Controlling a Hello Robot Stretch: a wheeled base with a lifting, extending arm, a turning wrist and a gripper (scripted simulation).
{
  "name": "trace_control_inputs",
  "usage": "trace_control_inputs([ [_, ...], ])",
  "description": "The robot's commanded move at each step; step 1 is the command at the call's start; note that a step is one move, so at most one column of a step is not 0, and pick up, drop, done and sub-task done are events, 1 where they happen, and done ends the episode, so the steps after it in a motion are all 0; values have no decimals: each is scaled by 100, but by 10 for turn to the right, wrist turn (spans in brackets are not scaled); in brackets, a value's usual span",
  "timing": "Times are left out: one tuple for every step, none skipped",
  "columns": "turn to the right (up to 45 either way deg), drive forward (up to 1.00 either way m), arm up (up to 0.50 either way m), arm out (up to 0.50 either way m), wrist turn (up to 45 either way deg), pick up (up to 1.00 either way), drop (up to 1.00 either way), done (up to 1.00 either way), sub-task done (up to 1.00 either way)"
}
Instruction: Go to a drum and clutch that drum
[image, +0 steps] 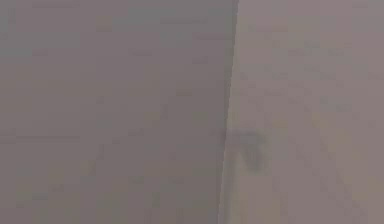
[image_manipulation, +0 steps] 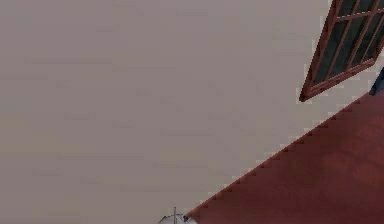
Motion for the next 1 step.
trace_control_inputs([
  [0,0,14,0,0,0,0,0,0],
])
